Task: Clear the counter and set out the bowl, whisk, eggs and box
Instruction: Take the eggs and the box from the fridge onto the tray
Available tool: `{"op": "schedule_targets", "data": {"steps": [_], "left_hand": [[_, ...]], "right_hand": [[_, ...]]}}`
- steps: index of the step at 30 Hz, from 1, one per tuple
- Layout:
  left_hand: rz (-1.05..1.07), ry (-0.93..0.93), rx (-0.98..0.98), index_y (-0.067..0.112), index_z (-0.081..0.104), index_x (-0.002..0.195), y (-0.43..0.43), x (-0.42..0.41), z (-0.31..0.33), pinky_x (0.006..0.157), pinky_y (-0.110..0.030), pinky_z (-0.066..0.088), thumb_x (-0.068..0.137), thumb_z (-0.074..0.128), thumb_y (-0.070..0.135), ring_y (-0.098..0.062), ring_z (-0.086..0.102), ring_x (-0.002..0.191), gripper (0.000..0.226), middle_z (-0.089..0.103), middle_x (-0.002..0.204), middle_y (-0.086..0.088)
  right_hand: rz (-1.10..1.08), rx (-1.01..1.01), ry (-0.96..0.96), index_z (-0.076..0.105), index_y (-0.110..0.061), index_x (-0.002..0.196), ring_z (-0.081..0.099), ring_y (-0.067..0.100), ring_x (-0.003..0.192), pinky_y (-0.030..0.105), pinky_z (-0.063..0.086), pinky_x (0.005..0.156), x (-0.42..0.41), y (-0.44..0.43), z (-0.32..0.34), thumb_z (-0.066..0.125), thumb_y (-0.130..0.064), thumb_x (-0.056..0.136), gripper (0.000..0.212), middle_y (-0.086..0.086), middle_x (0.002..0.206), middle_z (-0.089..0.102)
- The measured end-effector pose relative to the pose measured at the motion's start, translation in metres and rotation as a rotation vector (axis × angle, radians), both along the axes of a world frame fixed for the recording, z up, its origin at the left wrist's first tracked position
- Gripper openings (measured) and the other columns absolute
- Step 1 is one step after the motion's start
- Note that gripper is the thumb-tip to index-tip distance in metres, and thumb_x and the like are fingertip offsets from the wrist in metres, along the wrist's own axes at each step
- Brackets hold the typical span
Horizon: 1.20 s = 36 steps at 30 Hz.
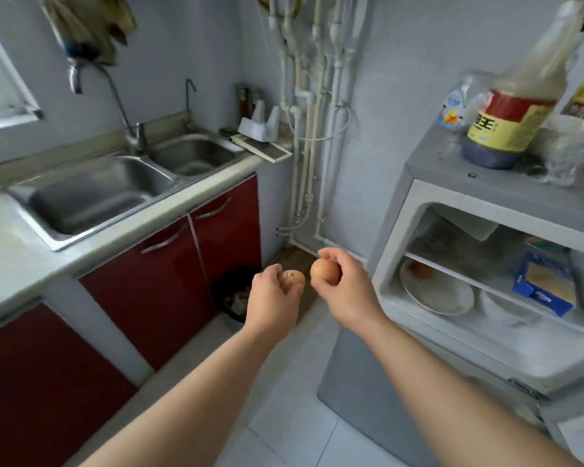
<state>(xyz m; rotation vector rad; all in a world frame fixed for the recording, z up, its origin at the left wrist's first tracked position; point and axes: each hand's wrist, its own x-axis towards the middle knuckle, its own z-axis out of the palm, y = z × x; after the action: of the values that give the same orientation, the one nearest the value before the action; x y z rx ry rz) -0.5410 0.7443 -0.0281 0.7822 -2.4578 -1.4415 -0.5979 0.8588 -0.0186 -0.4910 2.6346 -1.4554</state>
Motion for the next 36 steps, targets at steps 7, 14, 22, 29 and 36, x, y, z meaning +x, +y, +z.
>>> {"op": "schedule_targets", "data": {"steps": [7, 14, 22, 29, 36], "left_hand": [[0.220, 0.063, -0.043, 0.008, 0.044, 0.140, -0.121, 0.087, 0.031, 0.085, -0.017, 0.033, 0.090, 0.061, 0.025, -0.020, 0.054, 0.120, 0.056, 0.054, 0.133, -0.008], [0.422, 0.070, -0.080, 0.026, 0.054, 0.088, -0.250, 0.194, 0.053, 0.066, -0.020, 0.038, 0.088, 0.060, 0.018, -0.013, 0.053, 0.082, 0.010, 0.048, 0.072, 0.019], [0.552, 0.017, -0.064, 0.005, 0.052, 0.129, -0.353, 0.292, 0.053, 0.099, -0.030, 0.042, 0.086, 0.065, 0.023, -0.023, 0.057, 0.112, 0.048, 0.061, 0.119, -0.010], [0.673, -0.010, -0.029, 0.000, 0.059, 0.096, -0.421, 0.339, 0.027, 0.082, -0.035, 0.046, 0.080, 0.066, 0.020, -0.034, 0.061, 0.092, 0.027, 0.064, 0.095, -0.021], [0.787, 0.022, -0.018, 0.017, 0.052, 0.071, -0.479, 0.360, 0.009, 0.060, -0.006, 0.037, 0.083, 0.060, 0.005, -0.009, 0.047, 0.066, 0.019, 0.052, 0.071, 0.010]], "right_hand": [[0.191, 0.006, 0.015, 0.049, -0.023, 0.134, 0.048, 0.005, 0.108, 0.015, 0.035, 0.088, 0.064, -0.120, 0.031, 0.066, -0.015, 0.084, 0.053, -0.003, 0.132, 0.055], [0.370, -0.005, 0.033, 0.051, -0.019, 0.133, 0.051, 0.008, 0.108, 0.016, 0.036, 0.088, 0.155, -0.260, 0.055, 0.067, -0.015, 0.084, 0.052, -0.001, 0.131, 0.056], [0.500, -0.012, -0.023, 0.049, -0.014, 0.135, 0.054, 0.014, 0.117, 0.015, 0.036, 0.091, 0.236, -0.388, 0.051, 0.069, -0.014, 0.081, 0.057, 0.004, 0.131, 0.057], [0.590, 0.024, -0.103, 0.050, -0.012, 0.131, 0.053, 0.010, 0.099, 0.016, 0.038, 0.080, 0.273, -0.470, 0.026, 0.067, -0.011, 0.080, 0.054, 0.005, 0.122, 0.059], [0.687, 0.079, -0.133, 0.051, -0.013, 0.128, 0.058, 0.021, 0.107, 0.032, 0.049, 0.095, 0.273, -0.545, -0.003, 0.069, -0.014, 0.078, 0.053, 0.007, 0.121, 0.058]]}}
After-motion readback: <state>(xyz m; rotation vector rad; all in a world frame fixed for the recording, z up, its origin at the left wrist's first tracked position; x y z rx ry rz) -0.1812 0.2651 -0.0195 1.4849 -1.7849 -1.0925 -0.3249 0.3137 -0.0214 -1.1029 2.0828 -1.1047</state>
